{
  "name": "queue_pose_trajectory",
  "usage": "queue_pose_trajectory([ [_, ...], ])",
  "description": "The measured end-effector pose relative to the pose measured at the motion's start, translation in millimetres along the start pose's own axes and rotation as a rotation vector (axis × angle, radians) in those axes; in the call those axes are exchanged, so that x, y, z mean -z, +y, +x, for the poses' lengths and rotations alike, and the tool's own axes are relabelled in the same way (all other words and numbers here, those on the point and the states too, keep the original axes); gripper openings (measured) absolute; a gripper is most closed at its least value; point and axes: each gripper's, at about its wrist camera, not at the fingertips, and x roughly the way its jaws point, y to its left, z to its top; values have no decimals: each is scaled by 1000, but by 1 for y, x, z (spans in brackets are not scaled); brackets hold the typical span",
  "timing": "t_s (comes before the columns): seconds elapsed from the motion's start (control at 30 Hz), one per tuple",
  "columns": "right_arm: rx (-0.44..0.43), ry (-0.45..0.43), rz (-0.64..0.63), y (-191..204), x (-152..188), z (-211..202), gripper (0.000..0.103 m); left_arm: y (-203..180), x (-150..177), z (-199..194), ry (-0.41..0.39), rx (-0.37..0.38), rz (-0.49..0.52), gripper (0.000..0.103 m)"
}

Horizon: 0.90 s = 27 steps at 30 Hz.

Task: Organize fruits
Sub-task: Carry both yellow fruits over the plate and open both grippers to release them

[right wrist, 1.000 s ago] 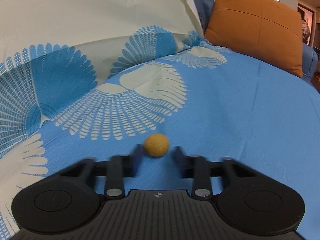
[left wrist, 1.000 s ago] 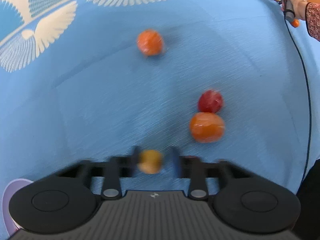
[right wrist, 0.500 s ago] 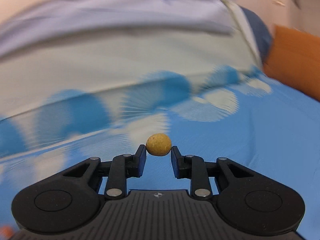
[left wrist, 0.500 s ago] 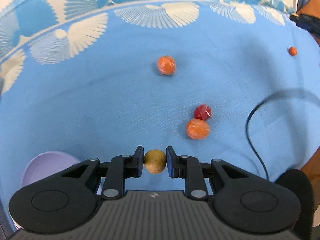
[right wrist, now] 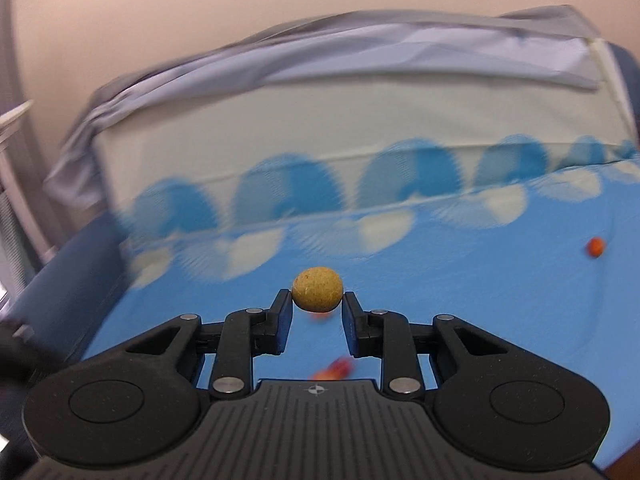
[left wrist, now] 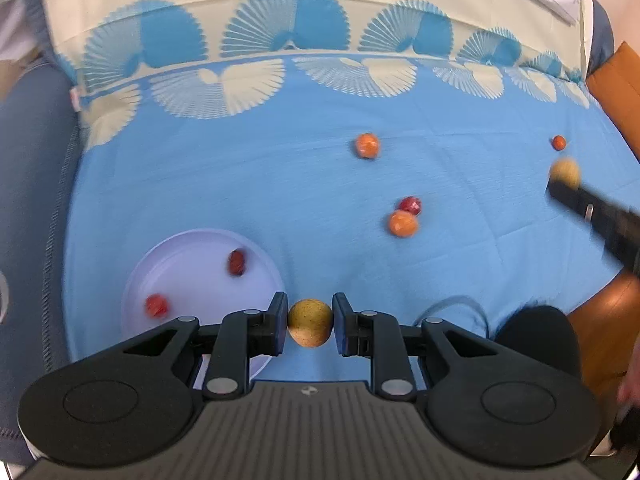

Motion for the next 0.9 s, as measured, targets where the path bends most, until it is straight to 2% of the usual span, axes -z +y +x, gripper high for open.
queue_pose_trajectory([
  [0.27,-124,120,-117,95,43,-38,28,46,46,-45,-49,-28,-75,26],
  [0.57,-210,155,-299,166,63,-49,28,94,81,-85,-123,-52,-186,26],
  [0.73,-249,164,-388,189,65,-49,28,116,94,-96,-150,-74,-239,26],
  [0.9,-258,187,-407,200,65,-38,28,132,95,-91,-142,-80,-273,26],
])
